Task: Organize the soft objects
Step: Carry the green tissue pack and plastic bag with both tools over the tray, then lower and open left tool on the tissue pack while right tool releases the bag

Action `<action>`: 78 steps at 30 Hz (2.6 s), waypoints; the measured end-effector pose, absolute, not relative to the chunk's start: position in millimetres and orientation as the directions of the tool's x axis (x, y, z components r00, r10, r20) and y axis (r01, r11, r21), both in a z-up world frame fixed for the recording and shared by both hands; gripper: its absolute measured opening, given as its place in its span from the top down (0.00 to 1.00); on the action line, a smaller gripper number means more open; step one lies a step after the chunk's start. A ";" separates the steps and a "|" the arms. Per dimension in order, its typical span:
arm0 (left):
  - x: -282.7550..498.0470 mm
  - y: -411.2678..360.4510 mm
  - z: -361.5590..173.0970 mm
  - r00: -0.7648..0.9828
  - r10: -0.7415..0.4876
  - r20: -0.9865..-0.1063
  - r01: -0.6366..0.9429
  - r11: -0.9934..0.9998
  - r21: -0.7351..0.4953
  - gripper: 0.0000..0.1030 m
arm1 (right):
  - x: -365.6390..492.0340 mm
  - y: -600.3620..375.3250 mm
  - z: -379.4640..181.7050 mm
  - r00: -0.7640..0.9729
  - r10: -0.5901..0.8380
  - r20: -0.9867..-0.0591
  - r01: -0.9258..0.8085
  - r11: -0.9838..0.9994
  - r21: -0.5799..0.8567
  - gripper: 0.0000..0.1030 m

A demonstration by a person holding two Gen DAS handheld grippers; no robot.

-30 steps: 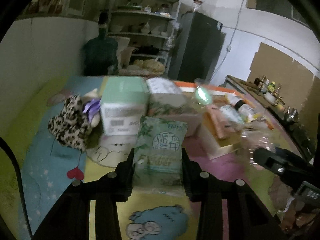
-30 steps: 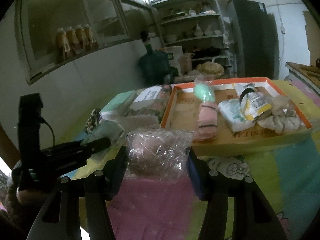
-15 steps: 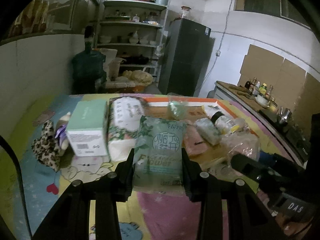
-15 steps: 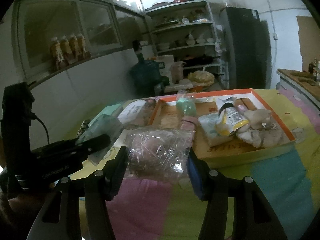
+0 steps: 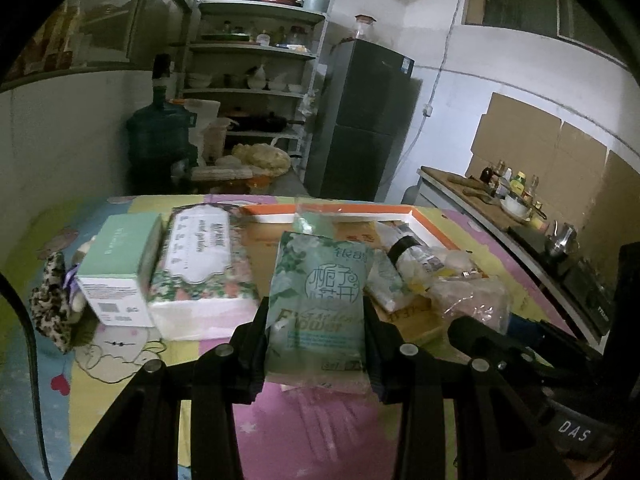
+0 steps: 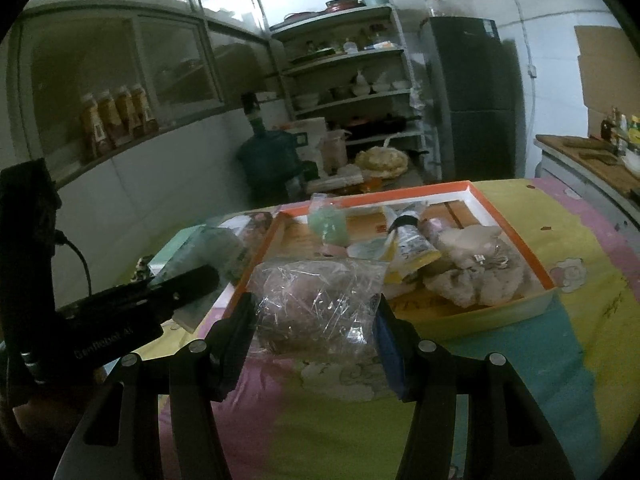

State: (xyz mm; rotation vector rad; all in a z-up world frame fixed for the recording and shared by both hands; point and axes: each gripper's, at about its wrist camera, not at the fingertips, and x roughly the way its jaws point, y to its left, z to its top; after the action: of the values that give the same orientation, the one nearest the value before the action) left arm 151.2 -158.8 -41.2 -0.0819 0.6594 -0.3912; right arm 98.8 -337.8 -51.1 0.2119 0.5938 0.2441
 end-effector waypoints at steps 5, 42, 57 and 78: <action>156.9 -173.1 -38.7 0.721 -0.377 -0.581 0.332 0.925 -0.188 0.61 | 101.2 -348.3 -50.0 0.804 0.284 -0.522 -0.164 0.950 0.265 0.43; 228.5 -260.2 -33.5 0.726 -0.306 -0.616 0.340 0.938 -0.067 0.61 | 148.4 -436.7 -25.5 0.862 0.185 -0.471 -0.097 0.974 0.205 0.43; 259.6 -276.1 -38.6 0.723 -0.284 -0.630 0.328 0.943 -0.048 0.61 | 186.5 -449.7 -13.2 0.850 0.191 -0.492 -0.138 0.980 0.142 0.43; 294.8 -288.2 -66.8 0.645 -0.283 -0.710 0.338 0.939 -0.068 0.61 | 261.6 -462.5 -36.4 0.741 0.248 -0.624 -0.206 0.968 0.140 0.43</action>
State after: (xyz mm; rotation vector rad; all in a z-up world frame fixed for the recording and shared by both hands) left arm 294.8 -288.2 -66.8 0.0729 0.7950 -0.3538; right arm 261.6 -462.5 -36.4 0.0631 0.6932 0.2493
